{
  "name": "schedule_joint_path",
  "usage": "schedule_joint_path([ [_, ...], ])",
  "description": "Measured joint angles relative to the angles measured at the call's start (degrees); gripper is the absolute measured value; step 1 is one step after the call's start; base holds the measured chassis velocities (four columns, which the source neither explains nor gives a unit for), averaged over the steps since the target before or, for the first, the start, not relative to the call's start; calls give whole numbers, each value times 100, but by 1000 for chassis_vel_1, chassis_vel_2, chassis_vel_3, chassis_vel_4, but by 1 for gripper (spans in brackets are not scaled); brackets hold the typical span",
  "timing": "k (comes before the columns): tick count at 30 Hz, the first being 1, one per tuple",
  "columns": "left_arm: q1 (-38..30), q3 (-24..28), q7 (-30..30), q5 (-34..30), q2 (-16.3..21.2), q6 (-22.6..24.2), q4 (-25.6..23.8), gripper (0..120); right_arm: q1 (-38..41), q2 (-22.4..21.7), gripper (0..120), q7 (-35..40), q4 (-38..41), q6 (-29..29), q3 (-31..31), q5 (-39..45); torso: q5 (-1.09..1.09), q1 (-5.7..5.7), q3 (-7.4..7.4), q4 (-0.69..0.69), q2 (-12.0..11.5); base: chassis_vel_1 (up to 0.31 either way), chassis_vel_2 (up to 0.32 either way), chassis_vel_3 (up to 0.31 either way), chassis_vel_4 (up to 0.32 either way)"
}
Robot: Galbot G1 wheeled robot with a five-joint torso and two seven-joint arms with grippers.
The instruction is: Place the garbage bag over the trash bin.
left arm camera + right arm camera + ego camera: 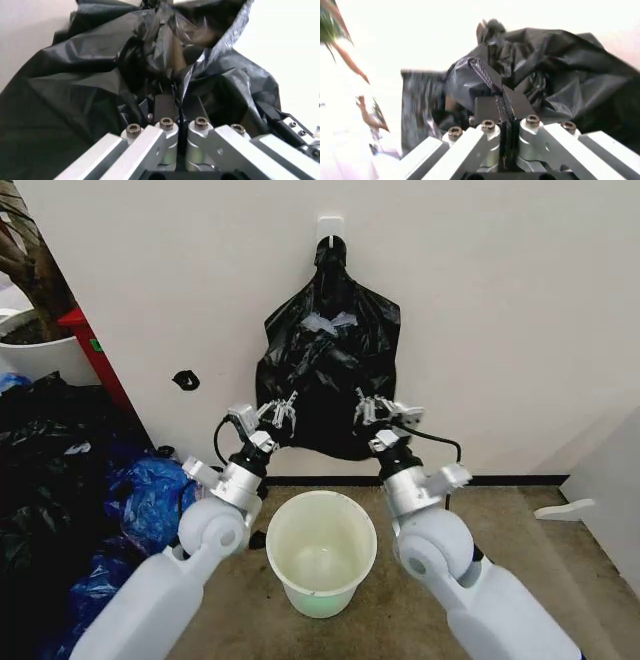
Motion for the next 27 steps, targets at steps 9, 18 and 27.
schedule_joint_path([
  [9, 550, -84, 98, -369, 54, -77, -487, 0, -794, -8, 0, -157, 737, 427, 121, 244, 0, 0, 0, 1, 0, 0, 0, 0, 0],
  [18, 1125, -502, 144, 92, 510, -247, -928, 0, -1896, -512, 0, 501, 1533, 439, 76, -123, 0, 0, 0, 0, 0, 0, 0, 0, 0],
  [27, 1897, -1106, 218, 399, 1224, -645, -1408, 0, -2309, -848, 0, 23, 1613, 751, 92, -1271, -1, 1, 0, 1, 0, 0, 0, 0, 0],
])
